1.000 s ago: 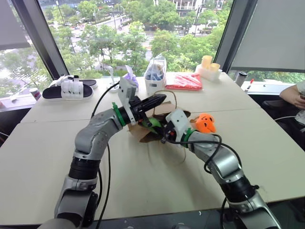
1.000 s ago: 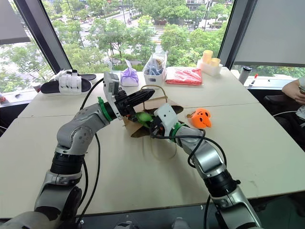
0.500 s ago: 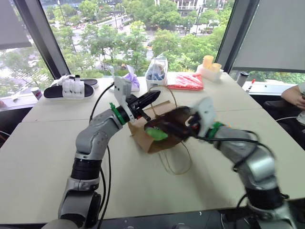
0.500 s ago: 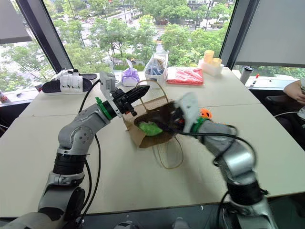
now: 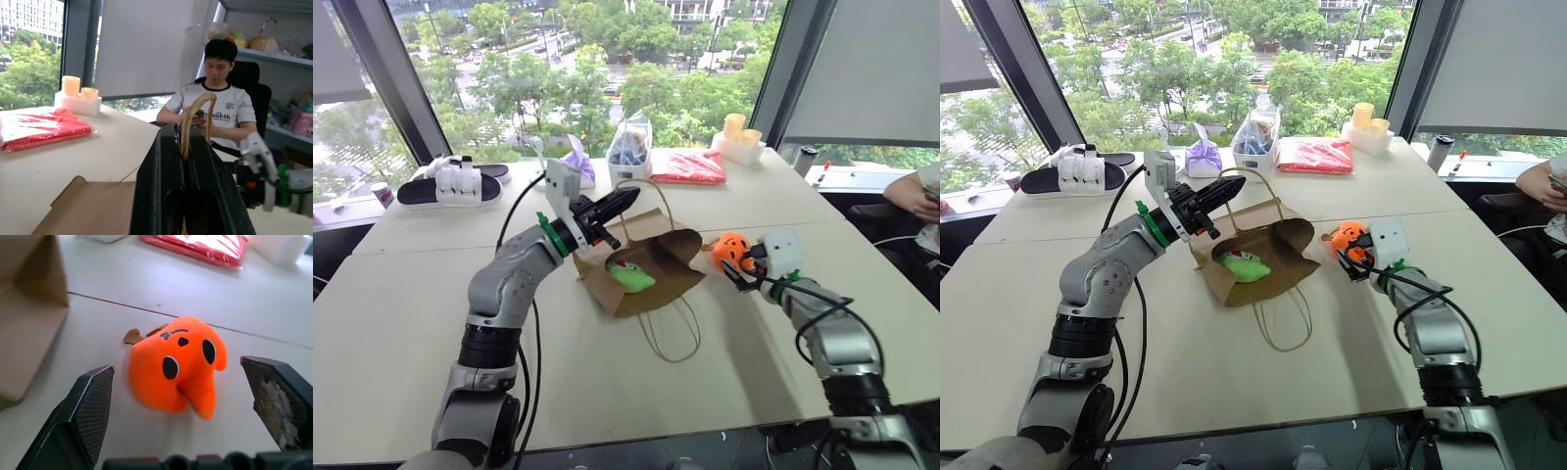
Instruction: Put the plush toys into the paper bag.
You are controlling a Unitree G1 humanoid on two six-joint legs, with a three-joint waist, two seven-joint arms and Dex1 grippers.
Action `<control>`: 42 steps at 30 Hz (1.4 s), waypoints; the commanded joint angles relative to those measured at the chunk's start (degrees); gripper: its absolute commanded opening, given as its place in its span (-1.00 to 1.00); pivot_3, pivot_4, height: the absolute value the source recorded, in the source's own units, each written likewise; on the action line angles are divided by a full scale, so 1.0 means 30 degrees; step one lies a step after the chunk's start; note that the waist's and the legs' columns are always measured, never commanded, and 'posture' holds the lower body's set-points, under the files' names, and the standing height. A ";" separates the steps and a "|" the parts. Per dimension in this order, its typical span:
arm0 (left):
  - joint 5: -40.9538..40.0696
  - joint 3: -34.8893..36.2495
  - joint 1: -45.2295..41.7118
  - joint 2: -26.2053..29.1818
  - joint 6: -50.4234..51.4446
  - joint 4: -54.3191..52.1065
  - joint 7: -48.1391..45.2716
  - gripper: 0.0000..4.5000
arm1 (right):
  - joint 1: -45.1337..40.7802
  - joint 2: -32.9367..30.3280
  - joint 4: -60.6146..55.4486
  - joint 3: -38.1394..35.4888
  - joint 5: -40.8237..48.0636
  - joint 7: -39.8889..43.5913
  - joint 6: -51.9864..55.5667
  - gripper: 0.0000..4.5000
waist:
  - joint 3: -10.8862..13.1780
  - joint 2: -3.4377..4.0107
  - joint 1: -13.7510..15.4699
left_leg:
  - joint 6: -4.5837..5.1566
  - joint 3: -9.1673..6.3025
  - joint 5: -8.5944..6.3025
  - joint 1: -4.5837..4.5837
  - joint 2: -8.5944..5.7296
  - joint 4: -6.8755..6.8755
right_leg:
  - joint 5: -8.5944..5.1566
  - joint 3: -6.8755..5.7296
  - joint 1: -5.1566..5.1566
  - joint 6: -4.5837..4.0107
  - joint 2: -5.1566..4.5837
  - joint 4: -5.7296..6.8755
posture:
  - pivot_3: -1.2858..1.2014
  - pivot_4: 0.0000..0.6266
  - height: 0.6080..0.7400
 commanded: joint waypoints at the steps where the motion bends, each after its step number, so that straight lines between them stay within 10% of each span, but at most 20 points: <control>1: 0.0092 0.0236 0.0013 0.0173 -0.0439 -0.0723 0.0069 -1.00 | -0.1539 0.0562 0.2574 -0.0095 -0.0454 -0.0416 -0.2237 0.98 | 0.0000 0.0000 0.0024 | -0.0001 -0.0005 0.0000 -0.0007 -0.0003 0.0000 | 0.0000 0.0000 0.0000 0.0000 0.0000 0.0000 | 0.03 -0.52 1.00; 7: 0.0088 0.0259 0.0395 0.0265 -0.0231 -0.1265 0.0376 -1.00 | -0.3645 0.1477 0.7844 0.0463 -0.1517 -0.1156 -0.5213 0.98 | 0.0000 0.0001 -0.0037 | -0.0001 -0.0009 0.0000 -0.0002 -0.0006 -0.0008 | 0.0002 0.0004 -0.0001 0.0000 0.0000 -0.0002 | 0.03 -0.52 1.00; 17: -0.0025 0.0183 0.0608 0.0237 -0.0109 -0.1594 0.0694 -1.00 | -0.4501 0.1216 0.8847 0.0352 -0.2074 -0.1691 -0.6486 -0.88 | 0.0001 0.0001 -0.0056 | -0.0002 -0.0009 0.0001 -0.0002 -0.0007 -0.0006 | 0.0003 0.0006 -0.0001 -0.0001 0.0001 -0.0002 | 0.03 -0.52 1.00; 28: 0.0395 -0.0081 -0.0269 -0.0015 -0.0661 -0.0009 0.0153 -1.00 | 0.4497 -0.0089 -1.8903 -0.4629 0.7240 -0.0364 1.0710 -0.88 | 0.0003 0.0038 0.0050 | 0.0007 -0.0078 -0.0006 -0.0068 -0.0020 0.0006 | -0.0008 -0.0012 -0.0022 0.0011 -0.0002 -0.0021 | 0.03 -0.52 1.00; 33: 0.0403 -0.0209 -0.0561 -0.0214 -0.0762 0.0530 -0.0164 -1.00 | 0.4828 0.1025 -2.1464 -0.3704 1.0257 -0.0866 1.3974 -0.88 | 0.0003 0.0037 0.0085 | 0.0010 -0.0083 -0.0005 0.0017 0.0004 0.0012 | -0.0006 -0.0022 0.0061 -0.0004 0.0027 -0.0004 | 0.03 -0.52 1.00; 42: 0.0458 -0.0352 -0.0725 -0.0335 -0.0751 0.0555 -0.0251 -1.00 | 0.3147 0.2823 -1.4801 0.1879 0.6331 -0.2134 0.9448 -0.88 | 0.0002 0.0033 0.0066 | 0.0008 -0.0073 -0.0004 0.0007 -0.0010 0.0016 | -0.0004 -0.0021 0.0054 0.0000 0.0011 -0.0016 | 0.03 -0.52 1.00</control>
